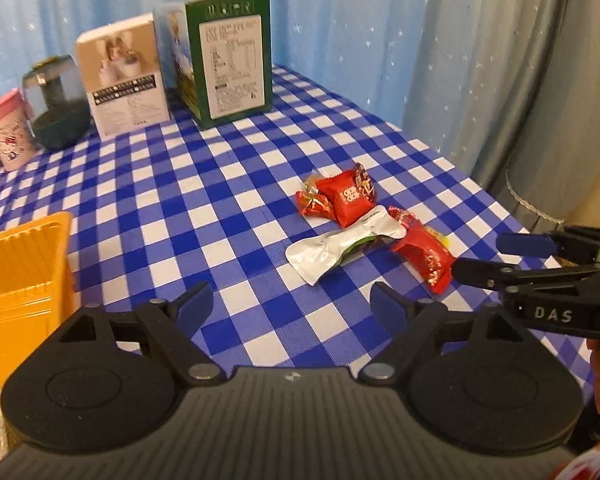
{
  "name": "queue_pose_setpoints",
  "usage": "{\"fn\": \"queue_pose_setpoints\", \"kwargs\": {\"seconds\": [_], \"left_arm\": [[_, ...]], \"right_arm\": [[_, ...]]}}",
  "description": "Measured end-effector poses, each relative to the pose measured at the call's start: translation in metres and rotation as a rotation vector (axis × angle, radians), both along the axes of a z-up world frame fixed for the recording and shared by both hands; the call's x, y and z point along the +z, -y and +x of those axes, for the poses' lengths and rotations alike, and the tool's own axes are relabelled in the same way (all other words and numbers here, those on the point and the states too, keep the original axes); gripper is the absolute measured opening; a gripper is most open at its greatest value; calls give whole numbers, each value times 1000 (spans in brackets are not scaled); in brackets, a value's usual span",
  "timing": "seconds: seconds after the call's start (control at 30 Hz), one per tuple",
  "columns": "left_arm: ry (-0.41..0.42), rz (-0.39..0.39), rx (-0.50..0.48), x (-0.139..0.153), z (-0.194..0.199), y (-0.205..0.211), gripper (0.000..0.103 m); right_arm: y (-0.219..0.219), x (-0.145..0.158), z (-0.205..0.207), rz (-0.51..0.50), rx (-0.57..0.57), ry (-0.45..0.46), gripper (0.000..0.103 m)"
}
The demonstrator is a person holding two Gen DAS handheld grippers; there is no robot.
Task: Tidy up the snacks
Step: 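Grasp the red wrapped candy with the right tool while the left tool grasps the white-and-green packet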
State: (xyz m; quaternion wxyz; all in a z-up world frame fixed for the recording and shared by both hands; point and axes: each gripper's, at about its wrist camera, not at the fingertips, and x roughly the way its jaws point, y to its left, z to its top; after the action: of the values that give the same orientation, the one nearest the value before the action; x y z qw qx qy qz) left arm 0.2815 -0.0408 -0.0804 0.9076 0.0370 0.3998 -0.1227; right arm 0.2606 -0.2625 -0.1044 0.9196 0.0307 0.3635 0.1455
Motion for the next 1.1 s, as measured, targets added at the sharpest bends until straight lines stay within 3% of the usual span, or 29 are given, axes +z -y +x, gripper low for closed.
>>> {"fn": "queue_pose_setpoints", "kwargs": {"seconds": [0.03,0.1,0.43,0.63,0.9,1.0,1.1], "left_arm": [[0,4,-2,-3,4,0,84],[0,12,-8,-9,11,1,84],[-10,44,-77,-31,40,7,84],[-3,67,-142,-38,54,12,84],[27,106,-301,-49,71,33,84],[28,118,-365,-55,79,44,81],[25,133,-423,-59,82,57,69]], "right_arm": [[-3,-4,4,-11,13,2,53],[-8,-11,13,-35,28,-3,49],[-23,-40,44,-123,71,-26,42],[-22,-47,52,-114,68,-56,29],[-14,-40,43,-52,23,-61,25],[-10,-36,37,-35,5,-53,25],[-6,-33,35,-18,-22,-48,25]]}}
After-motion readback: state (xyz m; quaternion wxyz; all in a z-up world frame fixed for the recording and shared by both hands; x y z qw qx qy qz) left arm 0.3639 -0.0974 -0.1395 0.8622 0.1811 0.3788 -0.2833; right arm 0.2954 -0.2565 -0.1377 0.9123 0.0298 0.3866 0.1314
